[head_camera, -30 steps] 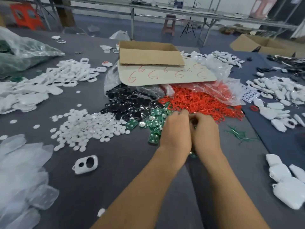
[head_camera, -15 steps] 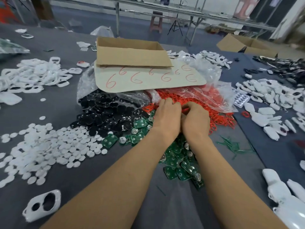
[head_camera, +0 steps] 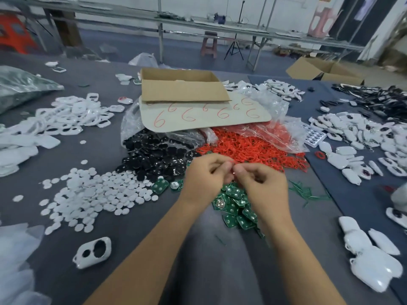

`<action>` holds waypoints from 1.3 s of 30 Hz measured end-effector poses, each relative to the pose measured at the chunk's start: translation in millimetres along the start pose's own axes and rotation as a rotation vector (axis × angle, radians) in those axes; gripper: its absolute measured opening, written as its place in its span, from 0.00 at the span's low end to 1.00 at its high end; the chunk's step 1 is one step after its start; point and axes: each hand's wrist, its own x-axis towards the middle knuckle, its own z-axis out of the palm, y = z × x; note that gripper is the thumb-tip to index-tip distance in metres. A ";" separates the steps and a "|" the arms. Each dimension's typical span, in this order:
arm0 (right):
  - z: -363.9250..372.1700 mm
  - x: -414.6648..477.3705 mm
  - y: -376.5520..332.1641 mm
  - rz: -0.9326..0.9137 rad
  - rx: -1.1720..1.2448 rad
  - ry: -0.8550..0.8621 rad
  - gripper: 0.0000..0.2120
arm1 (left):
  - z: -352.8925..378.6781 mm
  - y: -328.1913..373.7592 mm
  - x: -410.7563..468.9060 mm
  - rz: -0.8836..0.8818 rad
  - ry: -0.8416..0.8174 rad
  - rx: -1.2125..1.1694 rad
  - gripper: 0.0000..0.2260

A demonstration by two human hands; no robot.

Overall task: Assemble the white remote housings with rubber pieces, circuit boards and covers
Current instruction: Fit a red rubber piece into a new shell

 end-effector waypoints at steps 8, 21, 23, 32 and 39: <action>5.6 -117.6 -24.4 0.003 0.239 -0.343 0.04 | -67.9 21.0 -131.2 -0.084 0.049 -0.153 0.08; 19.2 -218.8 4.6 -0.044 0.123 -0.513 0.10 | -93.7 -7.7 -252.8 -0.010 0.292 0.025 0.09; 18.8 -220.1 15.1 -0.093 0.072 -0.496 0.12 | -91.4 -13.9 -255.6 0.045 0.293 0.137 0.09; 22.3 -217.9 27.8 -0.278 -0.030 -0.440 0.15 | -90.7 -24.7 -254.8 0.042 0.281 0.193 0.07; 22.3 -217.0 28.8 -0.245 0.018 -0.446 0.16 | -90.6 -21.8 -258.1 0.072 0.246 0.142 0.07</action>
